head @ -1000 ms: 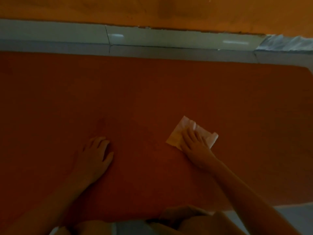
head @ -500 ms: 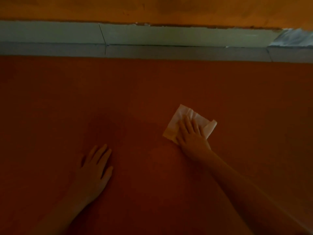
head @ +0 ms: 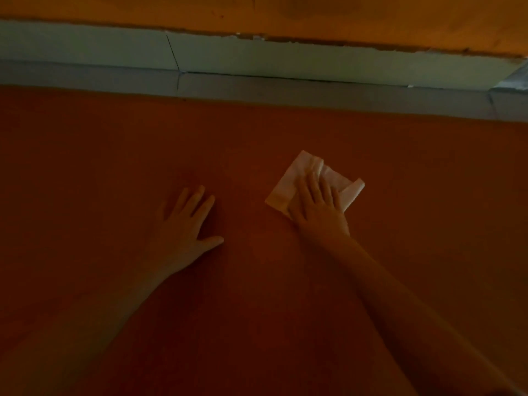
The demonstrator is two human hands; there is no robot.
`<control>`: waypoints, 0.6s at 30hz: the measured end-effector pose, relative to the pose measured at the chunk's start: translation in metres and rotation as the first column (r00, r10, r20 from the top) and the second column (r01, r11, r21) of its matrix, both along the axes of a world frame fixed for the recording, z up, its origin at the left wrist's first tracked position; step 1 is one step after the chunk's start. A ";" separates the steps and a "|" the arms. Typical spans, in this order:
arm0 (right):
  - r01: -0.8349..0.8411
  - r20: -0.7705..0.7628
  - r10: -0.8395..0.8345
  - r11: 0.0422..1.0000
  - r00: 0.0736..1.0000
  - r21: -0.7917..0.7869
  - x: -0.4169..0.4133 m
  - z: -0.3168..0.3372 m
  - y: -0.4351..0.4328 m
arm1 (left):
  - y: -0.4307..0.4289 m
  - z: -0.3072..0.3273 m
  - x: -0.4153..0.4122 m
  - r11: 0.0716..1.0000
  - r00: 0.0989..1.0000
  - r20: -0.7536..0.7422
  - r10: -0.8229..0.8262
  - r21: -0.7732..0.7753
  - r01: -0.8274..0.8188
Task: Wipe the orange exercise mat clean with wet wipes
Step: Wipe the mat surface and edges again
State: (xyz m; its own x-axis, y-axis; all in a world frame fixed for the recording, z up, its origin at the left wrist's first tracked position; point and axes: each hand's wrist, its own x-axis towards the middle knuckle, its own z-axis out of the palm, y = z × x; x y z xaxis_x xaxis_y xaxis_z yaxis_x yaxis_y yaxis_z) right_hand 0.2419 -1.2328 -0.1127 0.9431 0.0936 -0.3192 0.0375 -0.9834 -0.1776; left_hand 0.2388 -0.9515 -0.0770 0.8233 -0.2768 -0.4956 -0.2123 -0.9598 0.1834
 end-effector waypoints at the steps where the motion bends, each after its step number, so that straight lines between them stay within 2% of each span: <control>1: -0.001 -0.008 0.001 1.000 1.000 0.017 0.001 0.000 0.008 | -0.005 -0.001 0.006 1.000 1.000 -0.005 -0.010 0.003 0.010; 3: -0.175 0.018 0.175 0.984 0.984 0.021 -0.013 -0.004 0.010 | -0.016 -0.004 0.015 0.999 1.000 -0.005 -0.030 0.011 0.030; 5: -0.377 0.030 0.377 0.926 0.926 0.006 -0.016 -0.002 -0.011 | -0.023 -0.005 0.020 0.999 0.999 -0.014 -0.029 0.028 0.030; 6: -0.419 0.036 0.419 0.908 0.907 -0.001 -0.008 -0.003 -0.025 | -0.025 -0.006 0.022 0.999 1.000 -0.021 -0.021 0.031 0.022; 8: -0.371 0.050 0.372 0.928 0.927 -0.024 0.014 -0.004 -0.043 | -0.027 -0.004 0.021 0.999 1.000 -0.018 -0.010 0.044 0.011; 11: -0.107 0.087 0.108 0.994 0.990 -0.014 0.054 -0.003 -0.044 | -0.031 -0.002 0.021 0.997 1.000 0.001 -0.005 0.071 0.005; 13: 0.074 0.064 -0.075 0.997 0.995 0.018 0.082 -0.004 -0.027 | -0.033 -0.001 0.021 0.997 1.000 0.010 -0.008 0.079 0.007; 14: 0.113 0.040 -0.114 0.993 0.993 0.029 0.093 -0.003 -0.013 | -0.034 0.000 0.020 0.996 1.000 0.016 -0.011 0.084 0.010; 15: 0.099 0.036 -0.100 0.995 0.994 0.032 0.102 -0.002 0.001 | -0.034 0.000 0.020 0.995 1.000 0.019 -0.020 0.094 0.018; 18: -0.144 0.080 0.141 0.989 0.987 0.031 0.118 0.001 0.033 | -0.035 0.000 0.022 0.992 0.999 0.016 -0.035 0.123 0.033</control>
State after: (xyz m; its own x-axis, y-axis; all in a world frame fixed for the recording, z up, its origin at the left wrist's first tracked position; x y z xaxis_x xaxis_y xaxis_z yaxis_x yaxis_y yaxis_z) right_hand 0.3598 -1.2002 -0.1119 0.9408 0.2393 -0.2399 0.1922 -0.9599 -0.2040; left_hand 0.2604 -0.9867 -0.0772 0.8236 -0.2424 -0.5128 -0.2471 -0.9671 0.0602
